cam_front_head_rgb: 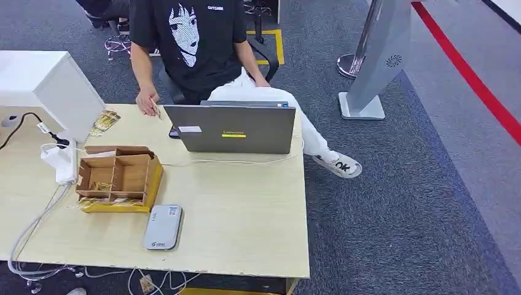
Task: Pass the card to the sensor for recognition and then transmit it.
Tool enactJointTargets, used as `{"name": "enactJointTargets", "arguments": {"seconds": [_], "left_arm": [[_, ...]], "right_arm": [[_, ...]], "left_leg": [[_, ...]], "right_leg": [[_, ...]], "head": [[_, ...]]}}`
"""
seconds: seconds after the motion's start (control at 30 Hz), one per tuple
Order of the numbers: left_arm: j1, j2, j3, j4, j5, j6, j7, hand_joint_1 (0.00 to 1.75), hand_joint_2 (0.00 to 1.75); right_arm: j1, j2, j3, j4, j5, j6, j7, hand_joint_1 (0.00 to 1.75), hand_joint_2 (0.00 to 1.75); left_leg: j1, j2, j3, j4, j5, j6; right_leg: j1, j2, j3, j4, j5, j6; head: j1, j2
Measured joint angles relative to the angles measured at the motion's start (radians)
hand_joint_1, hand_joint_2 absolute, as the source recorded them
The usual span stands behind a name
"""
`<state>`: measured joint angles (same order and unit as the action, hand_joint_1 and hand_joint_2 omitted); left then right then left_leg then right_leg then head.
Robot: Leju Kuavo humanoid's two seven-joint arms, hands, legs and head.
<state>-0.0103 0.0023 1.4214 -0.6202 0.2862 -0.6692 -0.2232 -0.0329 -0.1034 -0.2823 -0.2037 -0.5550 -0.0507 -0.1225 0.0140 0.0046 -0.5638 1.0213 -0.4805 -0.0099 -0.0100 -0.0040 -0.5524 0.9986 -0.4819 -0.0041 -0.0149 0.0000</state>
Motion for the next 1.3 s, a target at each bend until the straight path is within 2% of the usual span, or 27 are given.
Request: {"name": "enactJointTargets", "arguments": {"seconds": [0.1,0.2,0.33,0.4,0.63,1.03,1.2,1.3], "left_arm": [[-0.01,0.028,-0.002,0.021,0.053,-0.044,-0.048,0.0,1.75],[-0.017,0.047,-0.022,0.018,0.03,-0.077,-0.14,0.0,1.75],[-0.017,0.04,-0.046,-0.046,-0.027,-0.084,-0.216,0.0,1.75],[-0.014,0.034,-0.068,-0.094,-0.055,-0.074,-0.235,0.0,1.75],[0.021,0.02,-0.175,-0.26,-0.139,0.039,-0.278,0.0,1.75],[0.097,0.0,-0.386,-0.554,-0.291,0.284,-0.339,0.0,1.75],[0.118,-0.008,-0.461,-0.653,-0.392,0.371,-0.346,0.0,1.75],[0.12,0.0,-0.507,-0.701,-0.484,0.422,-0.324,0.0,1.75]], "right_arm": [[0.0,0.0,-0.009,0.002,-0.003,-0.007,0.0,0.0,1.75],[0.0,0.003,-0.014,0.003,-0.003,-0.019,0.0,0.0,1.75],[0.0,0.008,-0.016,0.005,-0.002,-0.026,0.001,0.0,1.75],[0.0,0.008,-0.018,0.005,0.0,-0.03,0.004,0.0,1.75],[0.0,0.016,-0.019,0.005,0.004,-0.039,0.008,0.0,1.75],[0.0,0.03,-0.02,0.005,0.021,-0.054,0.018,0.0,1.75],[0.0,0.033,-0.02,0.005,0.031,-0.055,0.021,0.0,1.75],[0.0,0.033,-0.02,0.005,0.038,-0.055,0.023,0.0,1.75]], "left_leg": [[0.0,0.0,0.0,0.0,0.0,0.0],[0.0,0.0,0.0,0.0,0.0,0.0],[0.0,0.0,0.0,0.0,0.0,0.0],[0.0,0.0,0.0,0.0,0.0,0.0],[0.0,0.0,0.0,0.0,0.0,0.0],[0.0,0.0,0.0,0.0,0.0,0.0],[0.0,0.0,0.0,0.0,0.0,0.0],[0.0,0.0,0.0,0.0,0.0,0.0]], "right_leg": [[0.0,0.0,0.0,0.0,0.0,0.0],[0.0,0.0,0.0,0.0,0.0,0.0],[0.0,0.0,0.0,0.0,0.0,0.0],[0.0,0.0,0.0,0.0,0.0,0.0],[0.0,0.0,-0.001,0.0,0.0,0.0],[0.0,0.0,-0.001,0.0,0.0,0.0],[0.0,0.0,-0.001,0.0,0.0,0.0],[0.0,0.0,-0.001,0.0,0.0,0.0]], "head": [[0.0,0.0],[0.0,0.0],[0.0,0.0],[0.0,0.0],[0.0,0.0],[0.0,0.0],[0.0,0.0],[0.0,0.0]]}}
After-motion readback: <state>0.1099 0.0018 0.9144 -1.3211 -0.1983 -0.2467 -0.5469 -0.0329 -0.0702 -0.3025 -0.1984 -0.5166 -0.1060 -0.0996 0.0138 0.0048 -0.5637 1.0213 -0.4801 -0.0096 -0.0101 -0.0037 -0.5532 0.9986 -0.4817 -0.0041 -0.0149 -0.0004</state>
